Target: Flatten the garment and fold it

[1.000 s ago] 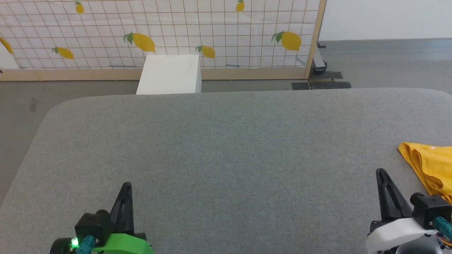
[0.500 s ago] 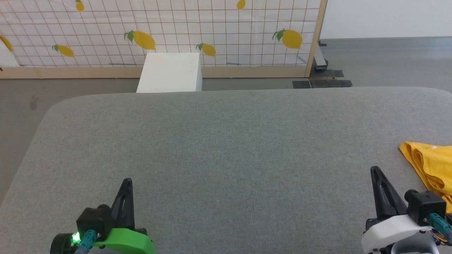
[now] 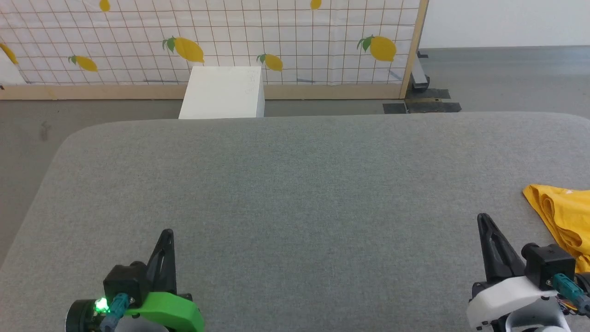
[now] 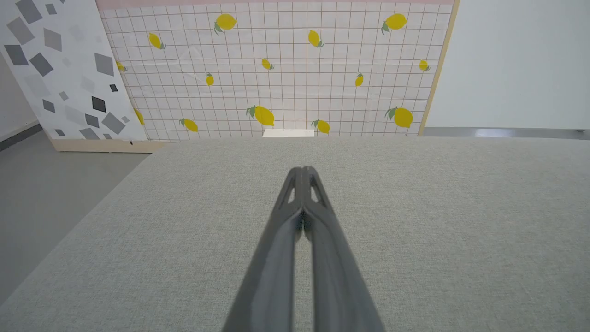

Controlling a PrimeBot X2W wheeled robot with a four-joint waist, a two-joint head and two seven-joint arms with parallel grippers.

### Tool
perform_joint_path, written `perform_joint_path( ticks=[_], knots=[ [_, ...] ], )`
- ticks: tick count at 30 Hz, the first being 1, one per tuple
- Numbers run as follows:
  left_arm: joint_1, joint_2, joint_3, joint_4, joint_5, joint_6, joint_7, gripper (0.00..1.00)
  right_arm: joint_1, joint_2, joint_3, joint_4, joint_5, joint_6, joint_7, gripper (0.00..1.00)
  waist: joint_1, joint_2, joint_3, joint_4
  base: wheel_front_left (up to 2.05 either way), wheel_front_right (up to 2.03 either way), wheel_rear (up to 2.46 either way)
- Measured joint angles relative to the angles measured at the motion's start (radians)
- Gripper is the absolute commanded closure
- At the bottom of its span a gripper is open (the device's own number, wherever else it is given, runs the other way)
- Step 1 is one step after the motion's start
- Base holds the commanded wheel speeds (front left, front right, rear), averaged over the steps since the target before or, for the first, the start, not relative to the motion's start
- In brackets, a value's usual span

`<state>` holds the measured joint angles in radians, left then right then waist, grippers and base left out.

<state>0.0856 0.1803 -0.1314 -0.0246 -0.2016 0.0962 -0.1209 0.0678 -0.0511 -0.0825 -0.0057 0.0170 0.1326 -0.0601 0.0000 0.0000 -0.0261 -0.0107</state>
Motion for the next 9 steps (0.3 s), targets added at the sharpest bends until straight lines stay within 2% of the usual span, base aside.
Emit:
perform_joint_path(
  ticks=[9],
  knots=[
    [-0.011, -0.022, 0.022, 0.005, 0.034, -0.015, 0.018, 1.00, -0.007, 0.000, 0.014, 0.000, 0.000, 0.000, 0.009, 1.00, 0.0000, 0.0000, 0.004, 0.002, 0.00, 0.00, 0.00]
  ],
)
